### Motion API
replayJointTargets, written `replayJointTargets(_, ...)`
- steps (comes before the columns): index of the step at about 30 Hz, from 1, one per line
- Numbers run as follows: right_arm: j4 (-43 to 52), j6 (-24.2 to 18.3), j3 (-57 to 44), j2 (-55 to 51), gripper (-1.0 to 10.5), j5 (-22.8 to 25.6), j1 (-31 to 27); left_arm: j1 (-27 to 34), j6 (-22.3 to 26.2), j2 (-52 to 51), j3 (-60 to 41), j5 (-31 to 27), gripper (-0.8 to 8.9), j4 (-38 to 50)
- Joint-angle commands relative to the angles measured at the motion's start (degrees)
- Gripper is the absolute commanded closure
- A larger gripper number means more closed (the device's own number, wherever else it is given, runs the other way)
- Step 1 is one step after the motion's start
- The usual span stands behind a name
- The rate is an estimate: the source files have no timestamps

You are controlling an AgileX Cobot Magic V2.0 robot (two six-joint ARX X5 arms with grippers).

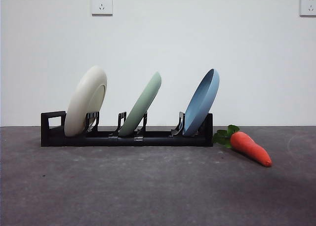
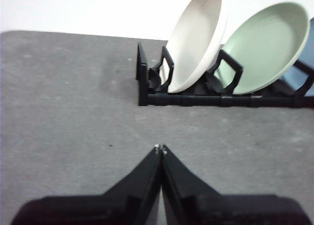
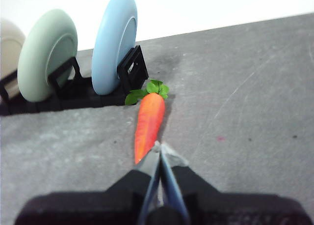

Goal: Take the green plate from the plate rack,put the plate on the table,take the carrot from the table,put the carrot in the plate

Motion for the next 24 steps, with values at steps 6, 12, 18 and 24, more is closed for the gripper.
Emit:
replayJointTargets(6, 1.3, 10.2, 4.0, 0.0, 9.6, -0.1, 0.1, 0.1, -9.0, -0.1, 3.8, 6.1, 8.20, 0.6)
replayJointTargets(12, -0.4, 10.1, 11.8, 3.1, 9.6, -2.6, 0.1, 0.1, -9.2, 2.0, 12.5, 6.8, 8.20, -4.5)
replayJointTargets(18, -11.0, 5.6, 23.0, 11.3, 9.6, -8.1, 0.1, 0.1, -8.1, 7.6, 21.8, 12.6, 8.20, -9.9)
replayJointTargets(24, -25.6, -4.1, 36.6, 22.1, 9.6, -10.7, 0.1, 0.1, -2.5, 14.7, 30.9, 20.0, 8.20, -17.3)
